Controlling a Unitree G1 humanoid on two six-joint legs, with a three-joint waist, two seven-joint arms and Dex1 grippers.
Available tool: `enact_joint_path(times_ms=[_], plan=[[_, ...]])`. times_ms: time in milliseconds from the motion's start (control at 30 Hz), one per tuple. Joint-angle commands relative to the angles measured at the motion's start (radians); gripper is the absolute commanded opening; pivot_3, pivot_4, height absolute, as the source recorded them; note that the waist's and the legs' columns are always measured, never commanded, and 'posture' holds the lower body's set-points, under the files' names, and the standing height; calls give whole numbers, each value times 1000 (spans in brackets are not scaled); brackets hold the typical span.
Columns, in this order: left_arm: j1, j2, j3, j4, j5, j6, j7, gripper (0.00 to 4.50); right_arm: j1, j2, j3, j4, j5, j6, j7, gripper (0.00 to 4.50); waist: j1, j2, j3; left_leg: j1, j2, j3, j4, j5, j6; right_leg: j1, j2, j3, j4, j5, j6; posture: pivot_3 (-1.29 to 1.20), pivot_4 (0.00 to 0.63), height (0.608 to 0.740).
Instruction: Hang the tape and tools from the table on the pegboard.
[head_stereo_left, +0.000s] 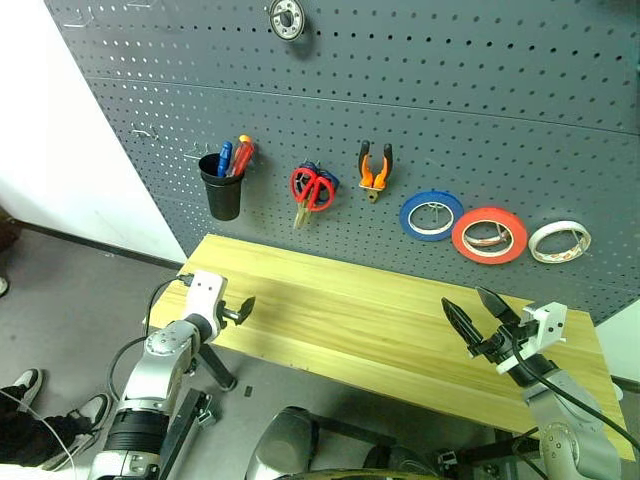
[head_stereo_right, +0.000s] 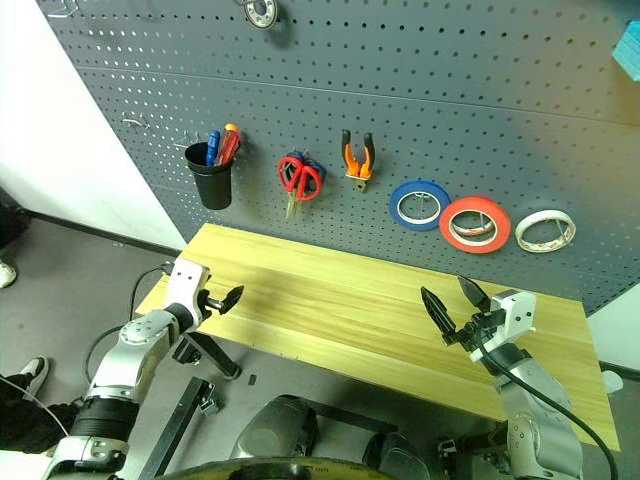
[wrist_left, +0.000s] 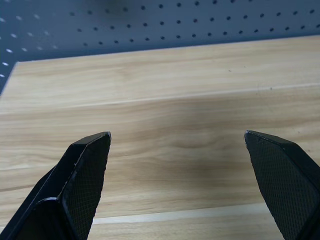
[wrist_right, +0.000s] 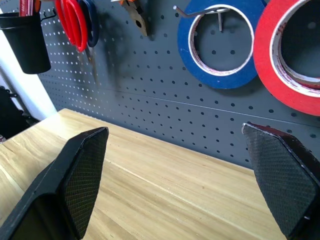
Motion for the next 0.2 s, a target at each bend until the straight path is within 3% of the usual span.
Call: enact_joint_path(times_ms=[33,67,200], plan=[[-26,6,4,-8,4,-23,-14,3857,-8,-4,1,-22,4,-8,-2,4500,0,0,0,0,0,0,0,0,0,0,0,0,0,0,0,358,0,718],[-28,7,2,-6,7,-24,-16,3572,-8,-3,0,-20,1,-13,-4,4500,0,0,0,0,0,0,0,0,0,0,0,0,0,0,0,358,0,718],[-34,5,0,4,10,-22,-22,2196,1,-5,7,-21,-4,-10,-2,3599,1,0,0,0,0,0,0,0,0,0,0,0,0,0,0,356,0,718]])
